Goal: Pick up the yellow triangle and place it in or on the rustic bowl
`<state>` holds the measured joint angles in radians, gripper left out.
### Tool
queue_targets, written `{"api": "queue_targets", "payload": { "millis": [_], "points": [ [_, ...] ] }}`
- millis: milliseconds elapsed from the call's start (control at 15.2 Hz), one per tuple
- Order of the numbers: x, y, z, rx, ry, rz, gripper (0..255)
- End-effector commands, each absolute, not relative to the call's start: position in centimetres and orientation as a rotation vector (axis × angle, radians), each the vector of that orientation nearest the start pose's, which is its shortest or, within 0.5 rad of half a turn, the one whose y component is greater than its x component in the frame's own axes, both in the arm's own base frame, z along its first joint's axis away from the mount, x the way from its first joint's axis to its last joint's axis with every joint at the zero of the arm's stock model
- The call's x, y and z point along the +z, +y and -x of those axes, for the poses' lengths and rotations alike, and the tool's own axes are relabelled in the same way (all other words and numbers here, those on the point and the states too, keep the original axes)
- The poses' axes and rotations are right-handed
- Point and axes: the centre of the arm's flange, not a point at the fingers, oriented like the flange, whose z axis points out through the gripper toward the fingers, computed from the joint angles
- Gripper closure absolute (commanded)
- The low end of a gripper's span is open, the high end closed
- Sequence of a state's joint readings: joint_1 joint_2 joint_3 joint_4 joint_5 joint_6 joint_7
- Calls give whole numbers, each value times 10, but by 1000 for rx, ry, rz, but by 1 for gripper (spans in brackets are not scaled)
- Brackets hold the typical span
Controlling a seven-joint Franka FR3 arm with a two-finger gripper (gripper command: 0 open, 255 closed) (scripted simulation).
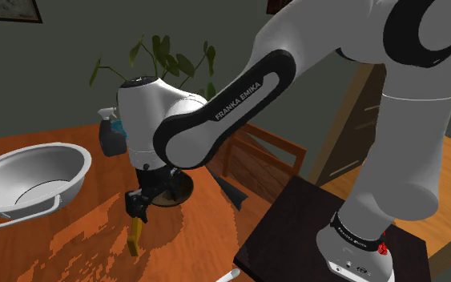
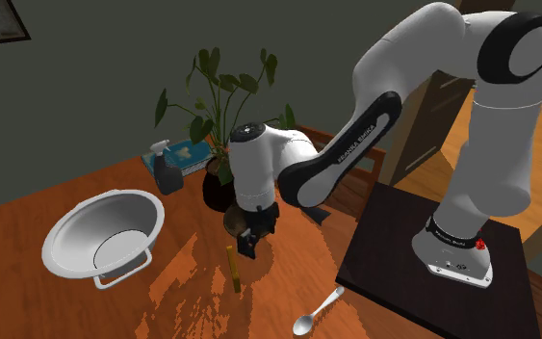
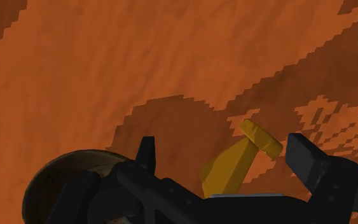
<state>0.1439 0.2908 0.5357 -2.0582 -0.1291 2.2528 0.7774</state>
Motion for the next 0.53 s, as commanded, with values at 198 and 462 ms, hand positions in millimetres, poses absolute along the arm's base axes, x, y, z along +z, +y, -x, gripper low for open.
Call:
{"api": "queue_targets", "payload": {
  "millis": [198, 462],
  "points": [
    [262, 402, -483, 116, 87, 3146, 0],
    [235, 429, -500, 120, 112, 3152, 0]
  ]
}}
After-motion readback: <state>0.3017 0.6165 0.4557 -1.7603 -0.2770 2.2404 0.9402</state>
